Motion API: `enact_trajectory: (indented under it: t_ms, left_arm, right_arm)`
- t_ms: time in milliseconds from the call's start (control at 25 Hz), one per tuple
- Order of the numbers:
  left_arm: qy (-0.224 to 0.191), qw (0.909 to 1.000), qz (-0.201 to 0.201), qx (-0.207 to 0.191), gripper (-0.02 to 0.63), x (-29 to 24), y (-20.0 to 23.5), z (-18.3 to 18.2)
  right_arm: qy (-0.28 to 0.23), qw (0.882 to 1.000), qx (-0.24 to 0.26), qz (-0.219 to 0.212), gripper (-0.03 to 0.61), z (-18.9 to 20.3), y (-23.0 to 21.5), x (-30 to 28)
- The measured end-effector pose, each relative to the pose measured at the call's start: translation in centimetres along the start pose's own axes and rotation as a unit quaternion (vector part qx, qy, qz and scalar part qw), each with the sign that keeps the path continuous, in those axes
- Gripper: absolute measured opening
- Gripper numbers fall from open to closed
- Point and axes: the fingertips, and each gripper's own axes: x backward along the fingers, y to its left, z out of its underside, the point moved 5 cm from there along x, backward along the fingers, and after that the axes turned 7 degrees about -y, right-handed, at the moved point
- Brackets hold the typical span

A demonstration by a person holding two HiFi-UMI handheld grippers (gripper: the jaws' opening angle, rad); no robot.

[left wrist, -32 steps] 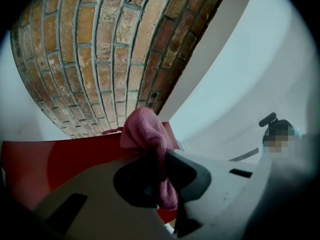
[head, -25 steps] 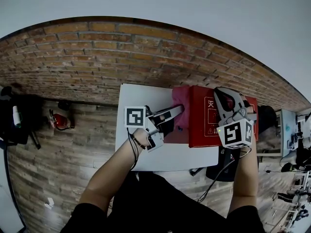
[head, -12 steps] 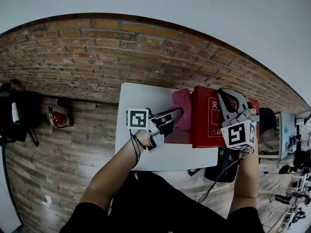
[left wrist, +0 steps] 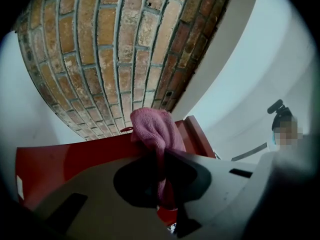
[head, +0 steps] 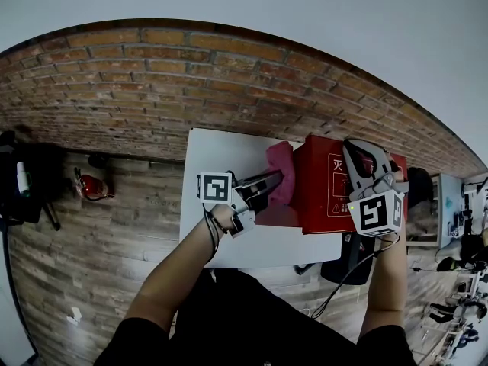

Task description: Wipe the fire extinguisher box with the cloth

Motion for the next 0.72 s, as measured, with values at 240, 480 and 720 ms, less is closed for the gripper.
enact_trajectory:
  t_ms: [240,480,720]
  left_arm:
    - [0.002,0.9999,-0.015,-0.007,0.071,0.4,1.0,0.1]
    - [0.003,0.9996,-0.027,-0.008,0.071,1.0,2.2,0.3]
    - [0.000,0.9995,-0.031,-0.007,0.071,1.6,3.6,0.5]
  right_arm:
    - [-0.001,1.000,0.002,0.000,0.020,0.1,0.0,0.0]
    - [0.000,1.000,0.000,0.000,0.020,0.0,0.0,0.0]
    - [-0.002,1.000,0.001,0.000,0.020,0.1,0.0,-0.1]
